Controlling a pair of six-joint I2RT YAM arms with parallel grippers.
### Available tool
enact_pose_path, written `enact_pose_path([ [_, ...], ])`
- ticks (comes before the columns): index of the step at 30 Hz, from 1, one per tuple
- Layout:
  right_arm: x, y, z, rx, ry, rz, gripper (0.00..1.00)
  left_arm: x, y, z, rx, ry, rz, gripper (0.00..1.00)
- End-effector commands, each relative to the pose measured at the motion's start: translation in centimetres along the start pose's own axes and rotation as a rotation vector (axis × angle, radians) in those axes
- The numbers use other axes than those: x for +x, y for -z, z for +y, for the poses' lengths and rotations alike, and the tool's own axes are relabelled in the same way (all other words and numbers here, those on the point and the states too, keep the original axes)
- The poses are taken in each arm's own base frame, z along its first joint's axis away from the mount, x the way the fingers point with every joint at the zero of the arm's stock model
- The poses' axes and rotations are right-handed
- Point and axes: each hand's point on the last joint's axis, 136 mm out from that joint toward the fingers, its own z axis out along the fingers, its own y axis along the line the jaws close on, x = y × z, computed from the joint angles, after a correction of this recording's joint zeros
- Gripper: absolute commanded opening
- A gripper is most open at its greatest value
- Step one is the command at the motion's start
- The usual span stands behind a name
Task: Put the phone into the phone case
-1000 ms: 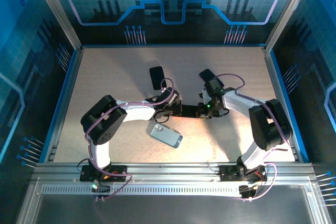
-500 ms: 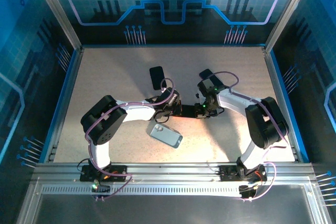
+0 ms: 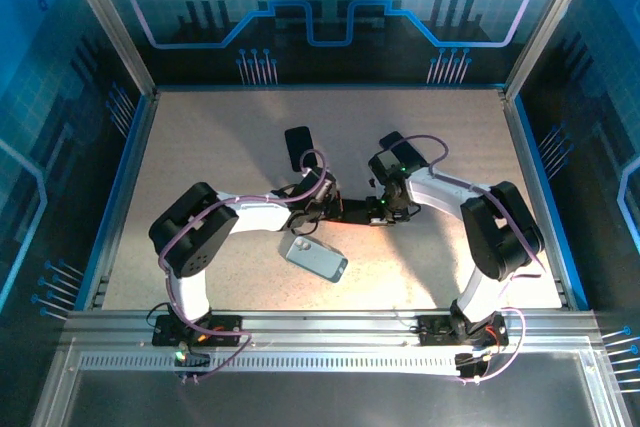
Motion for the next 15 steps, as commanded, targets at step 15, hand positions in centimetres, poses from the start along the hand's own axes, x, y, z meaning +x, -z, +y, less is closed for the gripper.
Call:
enact_pose_path([
  [15, 8.1, -8.5, -1.1, 0.08, 0.068, 0.324, 0.0, 0.8, 0.3, 6.8, -0.232, 0.053, 0.074, 0.0],
])
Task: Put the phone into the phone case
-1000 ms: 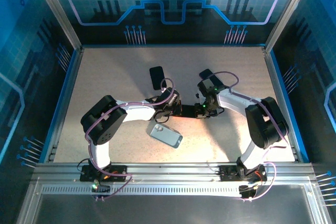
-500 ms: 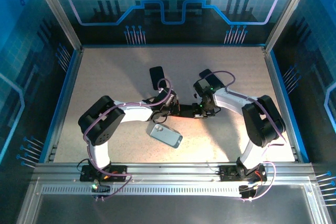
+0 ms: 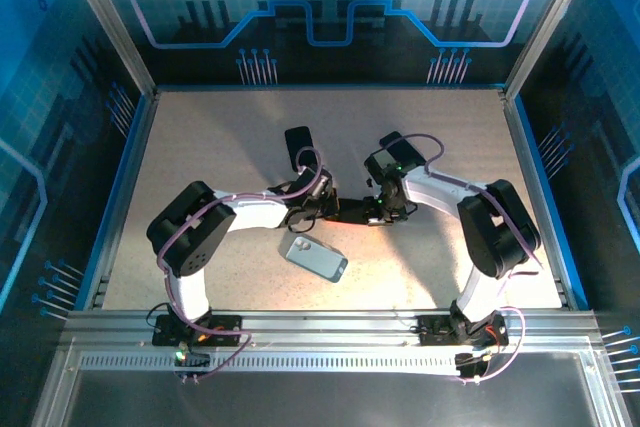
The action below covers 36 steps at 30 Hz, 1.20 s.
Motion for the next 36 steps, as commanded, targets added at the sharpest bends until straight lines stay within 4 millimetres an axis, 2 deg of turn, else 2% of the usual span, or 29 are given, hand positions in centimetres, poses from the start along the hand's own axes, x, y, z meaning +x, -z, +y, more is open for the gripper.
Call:
enact_pose_path([
  [1, 8.1, -8.7, -0.9, 0.046, 0.055, 0.321, 0.0, 1.1, 0.0, 5.9, -0.213, 0.024, 0.06, 0.0],
  [9, 8.8, -10.3, -0.5, 0.035, 0.083, 0.406, 0.0, 0.7, -0.1, 5.8, -0.236, 0.044, 0.063, 0.0],
  [15, 8.7, -9.5, -0.1, 0.017, 0.092, 0.414, 0.0, 0.6, 0.1, 5.6, -0.25, 0.101, 0.072, 0.0],
  [20, 6.5, -6.2, 1.1, -0.041, 0.078, 0.294, 0.0, 0.0, 0.4, 5.3, -0.28, 0.073, 0.087, 0.0],
  [26, 1.9, -0.3, 2.4, -0.1, 0.079, 0.095, 0.0, -1.3, 0.5, 4.3, -0.284, 0.021, 0.083, 0.0],
  [31, -1.9, 4.5, 2.6, -0.159, 0.059, -0.047, 0.0, -2.6, 0.6, 3.6, -0.268, -0.014, 0.04, 0.0],
  [33, -3.2, 5.6, 2.4, -0.174, 0.06, -0.078, 0.0, -2.9, 0.7, 3.4, -0.258, -0.007, 0.017, 0.0],
  [36, -4.6, 6.0, 1.6, -0.17, 0.057, -0.099, 0.0, -3.4, 1.1, 3.1, -0.23, -0.002, -0.025, 0.0],
])
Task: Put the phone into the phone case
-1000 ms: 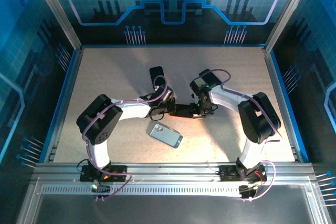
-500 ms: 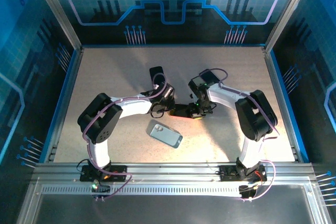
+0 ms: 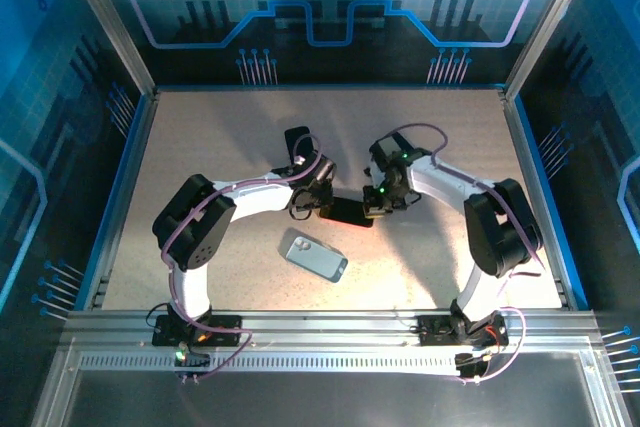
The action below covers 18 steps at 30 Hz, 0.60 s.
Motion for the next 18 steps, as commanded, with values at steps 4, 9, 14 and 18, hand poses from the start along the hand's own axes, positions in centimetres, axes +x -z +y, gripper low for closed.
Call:
enact_pose_path([
  [4, -2.6, 1.4, -0.6, -0.024, 0.008, -0.048, 0.0, -1.7, 1.3, 0.6, -0.013, -0.004, -0.087, 0.0],
  [9, -3.2, 0.7, -1.6, -0.004, 0.003, -0.038, 0.0, -1.7, 2.7, -0.4, 0.014, -0.032, -0.109, 0.0],
  [14, -3.3, -0.2, -2.6, 0.015, -0.007, -0.019, 0.0, -0.7, 3.4, -1.3, 0.026, -0.059, -0.097, 0.0],
  [18, -3.0, -1.1, -3.0, 0.023, -0.012, 0.004, 0.0, 0.8, 3.0, -1.5, 0.023, -0.07, -0.068, 0.0],
])
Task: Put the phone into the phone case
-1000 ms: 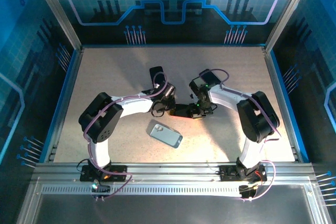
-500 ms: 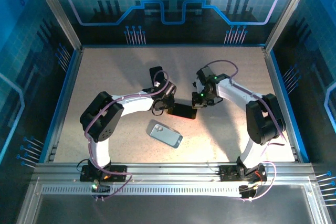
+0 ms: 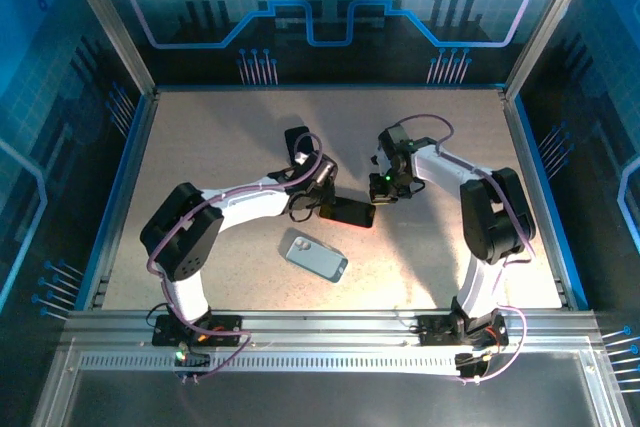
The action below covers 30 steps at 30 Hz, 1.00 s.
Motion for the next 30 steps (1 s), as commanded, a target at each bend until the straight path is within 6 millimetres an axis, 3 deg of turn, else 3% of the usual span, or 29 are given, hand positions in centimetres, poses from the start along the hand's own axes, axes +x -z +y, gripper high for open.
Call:
enact_pose_path([
  [1, -0.3, -0.4, -0.4, 0.007, 0.003, 0.016, 0.0, 1.5, 0.2, 0.4, -0.019, -0.018, 0.021, 0.0],
  [12, 1.1, -3.3, -1.6, 0.081, 0.009, 0.1, 0.0, 3.9, -1.2, 1.9, -0.036, 0.029, 0.057, 0.0],
  [30, 7.5, -8.6, -1.0, 0.135, 0.025, 0.284, 0.0, 5.2, -2.3, 3.1, -0.062, 0.042, 0.077, 0.0],
])
